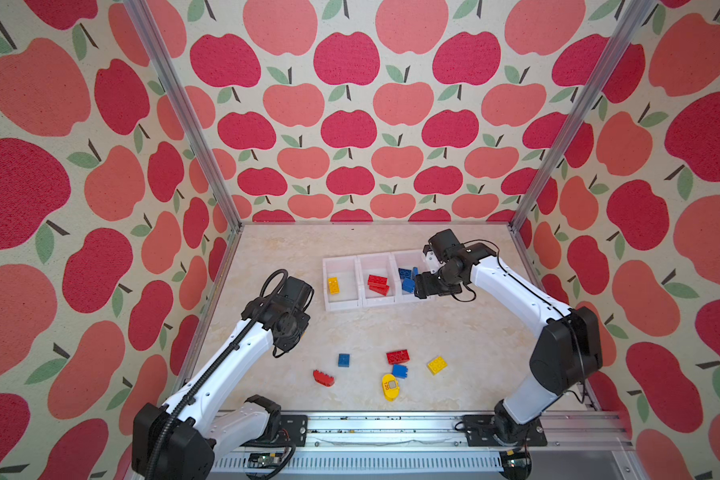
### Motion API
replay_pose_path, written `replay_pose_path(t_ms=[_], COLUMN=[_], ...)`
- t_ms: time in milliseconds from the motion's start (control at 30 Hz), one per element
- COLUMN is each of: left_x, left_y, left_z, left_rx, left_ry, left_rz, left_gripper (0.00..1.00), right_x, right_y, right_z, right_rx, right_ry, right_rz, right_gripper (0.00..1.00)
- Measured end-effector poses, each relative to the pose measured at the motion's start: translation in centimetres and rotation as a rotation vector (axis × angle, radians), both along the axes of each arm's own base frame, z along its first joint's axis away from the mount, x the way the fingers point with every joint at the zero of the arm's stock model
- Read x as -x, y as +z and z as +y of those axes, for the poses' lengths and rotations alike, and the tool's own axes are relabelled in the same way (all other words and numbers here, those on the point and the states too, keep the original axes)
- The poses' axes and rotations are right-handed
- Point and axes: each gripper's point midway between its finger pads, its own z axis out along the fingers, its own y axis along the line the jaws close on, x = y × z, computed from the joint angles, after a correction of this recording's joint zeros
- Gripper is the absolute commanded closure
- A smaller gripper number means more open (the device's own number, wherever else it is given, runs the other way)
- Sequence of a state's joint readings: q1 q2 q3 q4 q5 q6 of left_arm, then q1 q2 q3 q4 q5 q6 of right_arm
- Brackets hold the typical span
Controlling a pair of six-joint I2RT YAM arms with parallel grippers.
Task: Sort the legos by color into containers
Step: 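Lift the yellow brick with the left gripper and carry it over the yellow-brick bin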
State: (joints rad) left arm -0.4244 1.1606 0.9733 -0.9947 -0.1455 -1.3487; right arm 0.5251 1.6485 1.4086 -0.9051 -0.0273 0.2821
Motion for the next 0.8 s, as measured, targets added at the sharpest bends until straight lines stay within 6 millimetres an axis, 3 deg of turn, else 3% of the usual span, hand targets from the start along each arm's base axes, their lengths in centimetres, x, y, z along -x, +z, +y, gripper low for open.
replay_pose_path(t_ms=[200,433,600,800], left_x=[-5.1,-11.1,-15.1,-17.4], left_y=[2.0,2.6,1.4,-1.5], left_z=[-2.9,-6.9,-10.0,-12.9], left_rx=[-0.074,-0.134,-0.151,-0.16], left_ry=[-0.179,-0.398,-0.551,-0.702], left_rz=[-0.03,-0.056,-0.056,-0.012], left_gripper=[0.68,0.68,0.68,0.68], right_x=[0.9,1.9,2.1,2.1], right_y=[-0.1,0.0,0.2,0.5], right_z=[-0.7,-1.5,-1.9,-2.1], right_rx=[-0.021,-0.034,-0.045,-0.056], right_ry=[-0.035,-0.066,-0.089,-0.107], right_rz=[0.003,0.005,-0.003,-0.011], right_gripper=[0.12,0.11,0.11,0.1])
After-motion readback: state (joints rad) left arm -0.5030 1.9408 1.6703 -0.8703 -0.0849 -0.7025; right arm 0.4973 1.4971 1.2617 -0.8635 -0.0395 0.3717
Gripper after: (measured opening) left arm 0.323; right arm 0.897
